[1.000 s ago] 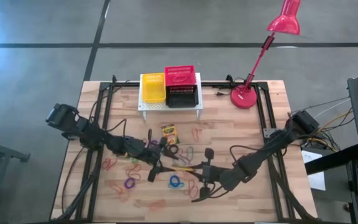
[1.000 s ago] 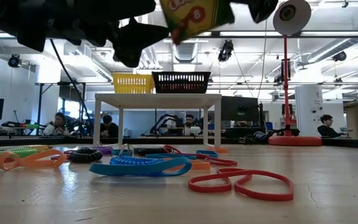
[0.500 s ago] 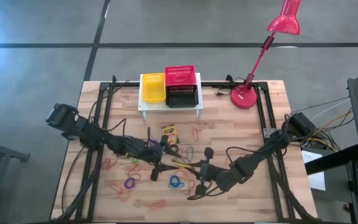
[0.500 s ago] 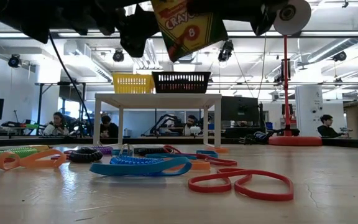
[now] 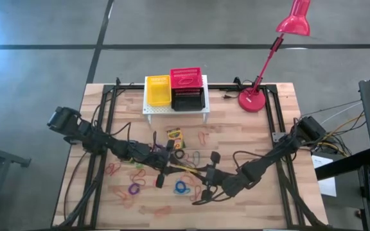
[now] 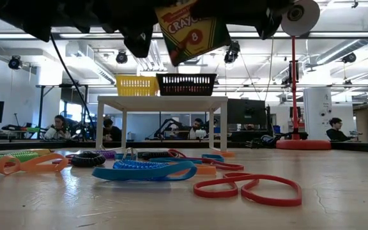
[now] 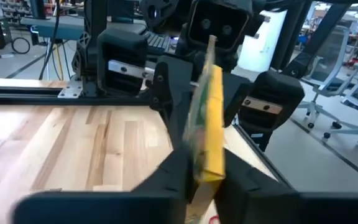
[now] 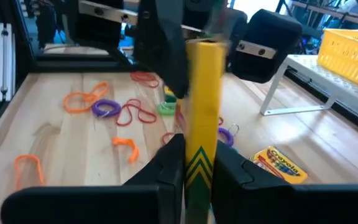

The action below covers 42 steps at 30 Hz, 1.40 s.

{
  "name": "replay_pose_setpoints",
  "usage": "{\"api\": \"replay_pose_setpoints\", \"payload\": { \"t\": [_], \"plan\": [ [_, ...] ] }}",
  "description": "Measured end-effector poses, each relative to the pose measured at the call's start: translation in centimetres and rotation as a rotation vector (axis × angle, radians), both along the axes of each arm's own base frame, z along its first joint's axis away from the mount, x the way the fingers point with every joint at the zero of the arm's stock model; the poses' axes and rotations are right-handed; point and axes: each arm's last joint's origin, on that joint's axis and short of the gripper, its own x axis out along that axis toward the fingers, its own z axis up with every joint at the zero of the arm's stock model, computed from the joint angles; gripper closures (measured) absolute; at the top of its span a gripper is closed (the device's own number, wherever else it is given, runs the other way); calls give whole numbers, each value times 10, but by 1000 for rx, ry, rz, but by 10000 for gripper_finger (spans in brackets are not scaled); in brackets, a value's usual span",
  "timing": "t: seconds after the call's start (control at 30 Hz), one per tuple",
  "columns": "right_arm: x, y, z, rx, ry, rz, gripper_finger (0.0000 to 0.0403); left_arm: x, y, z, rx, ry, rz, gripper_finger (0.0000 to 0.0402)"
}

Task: Pick & Place Office Desk Supplies
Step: Put the crayon box into the yellow bin

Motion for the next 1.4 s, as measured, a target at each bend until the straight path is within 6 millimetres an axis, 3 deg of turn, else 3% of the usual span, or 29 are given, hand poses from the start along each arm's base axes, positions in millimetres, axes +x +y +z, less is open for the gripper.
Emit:
{"api": "replay_pose_setpoints", "payload": {
  "t": [0.07, 0.27, 0.47, 0.7, 0.87, 0.97, 1.1, 1.23, 1.4],
  "plan": [
    [-2, -2, 3, 11, 31, 8, 340, -1, 0, 0, -5, 9, 1, 376],
    [-16, -13, 17, 138, 218, -7, 270, -7, 2, 8, -25, 40, 10, 372],
    [-30, -20, 10, 195, 366, -98, 226, -27, 11, 33, -13, 72, 95, 357],
    [-25, -16, -19, 293, 291, -139, 221, -58, 24, 96, 22, 183, 207, 361],
    [-12, -8, -33, 297, 202, -141, 230, -78, 40, 149, 187, 310, 418, 361],
    [-6, -5, -40, 274, 165, -132, 235, -85, 58, 179, 249, 343, 517, 361],
    [-1, -2, -44, 262, 132, -130, 241, -89, 92, 200, 305, 376, 640, 361],
    [-1, -2, -44, 259, 123, -139, 246, -91, 139, 199, 276, 430, 731, 361],
    [-1, -3, -43, 252, 113, -151, 250, -94, 199, 171, 135, 507, 768, 360]
  ]
}}
